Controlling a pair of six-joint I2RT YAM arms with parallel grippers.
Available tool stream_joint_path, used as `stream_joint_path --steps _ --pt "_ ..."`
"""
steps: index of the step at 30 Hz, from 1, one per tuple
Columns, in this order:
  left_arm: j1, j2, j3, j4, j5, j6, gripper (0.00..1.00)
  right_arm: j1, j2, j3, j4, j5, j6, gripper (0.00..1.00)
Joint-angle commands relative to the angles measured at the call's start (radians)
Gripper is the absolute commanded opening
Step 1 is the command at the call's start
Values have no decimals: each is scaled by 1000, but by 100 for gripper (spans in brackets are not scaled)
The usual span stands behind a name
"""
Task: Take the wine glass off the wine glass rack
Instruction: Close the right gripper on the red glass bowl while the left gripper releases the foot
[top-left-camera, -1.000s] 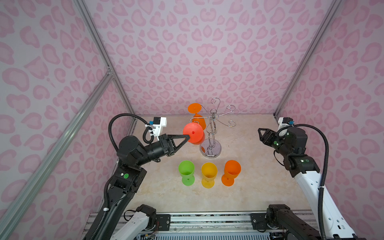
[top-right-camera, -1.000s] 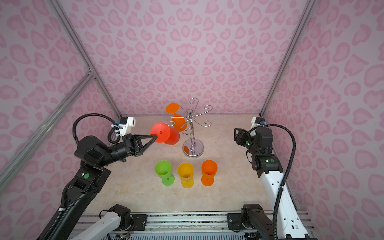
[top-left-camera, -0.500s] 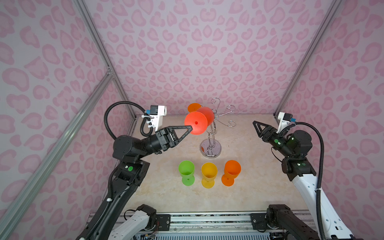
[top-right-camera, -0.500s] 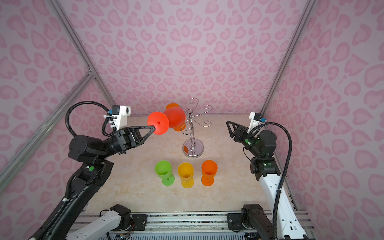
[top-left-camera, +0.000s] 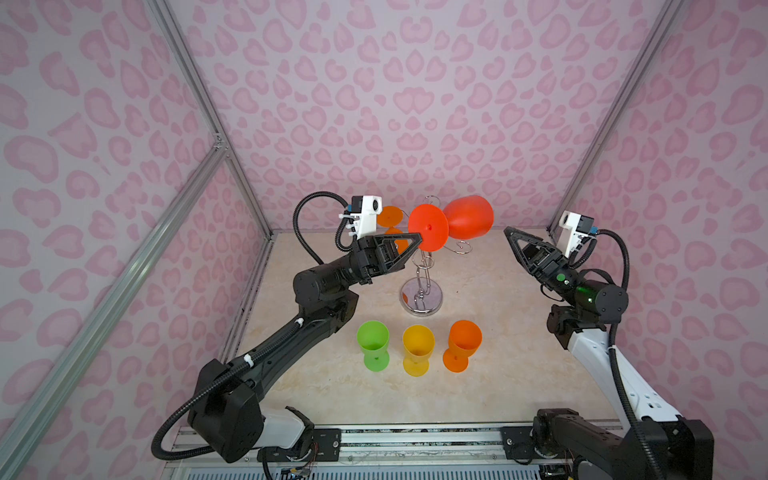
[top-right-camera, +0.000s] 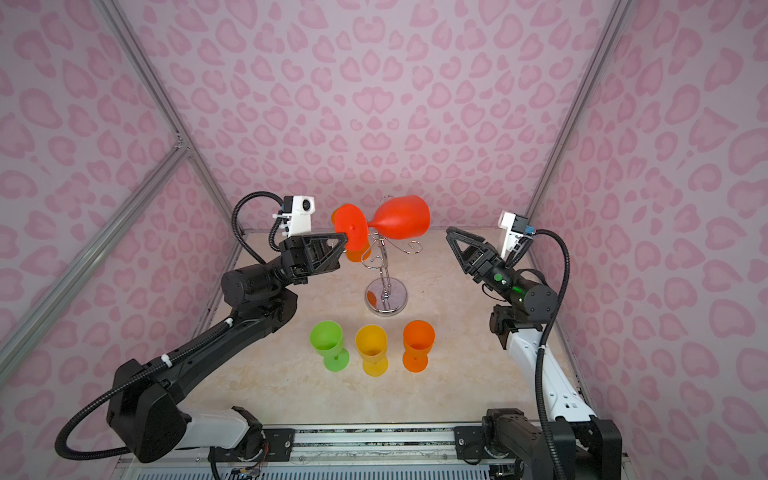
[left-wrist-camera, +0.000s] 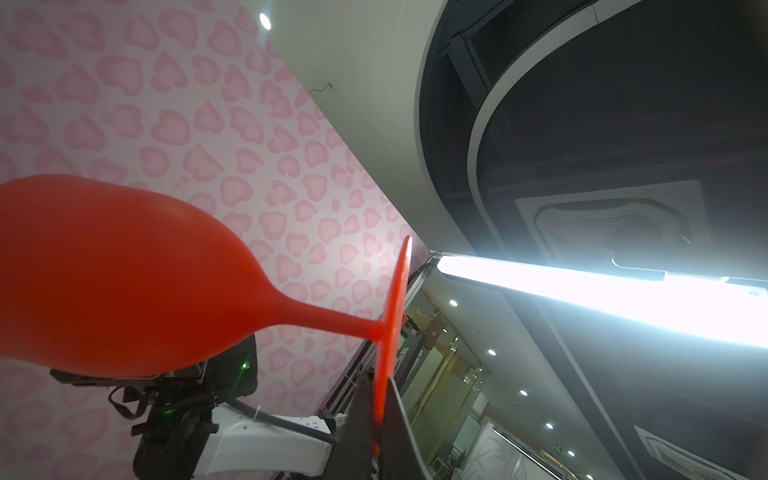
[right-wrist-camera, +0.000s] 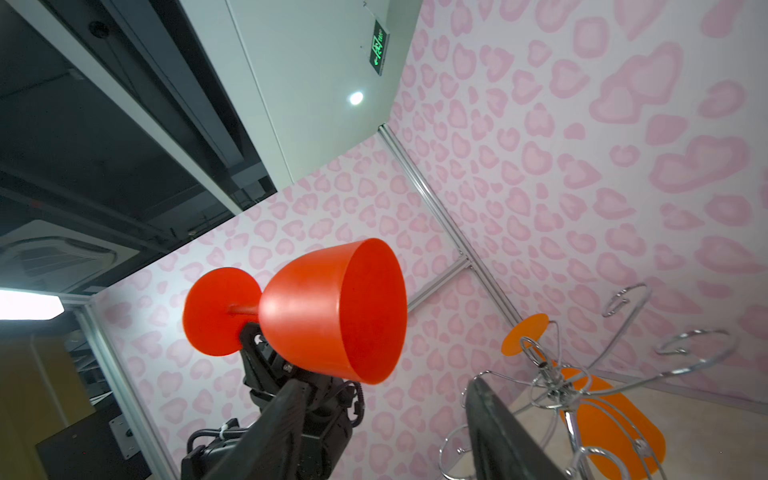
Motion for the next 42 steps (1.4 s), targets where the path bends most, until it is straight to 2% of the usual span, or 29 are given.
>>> stream_joint_path --steps 1,15,32,39,42 --pt "-21 44 30 151 -23 -73 3 16 37 20 247 -47 138 63" --pt "-60 141 103 151 -17 -108 3 89 58 58 247 -88 66 59" --pt "-66 175 136 151 -23 -144 5 92 -2 24 247 -68 6 23" --pt "-66 184 151 151 -28 -150 14 92 -45 10 246 -45 -2 0" --pt "-66 189 158 151 -31 -152 24 92 -58 8 246 -36 -2 0"
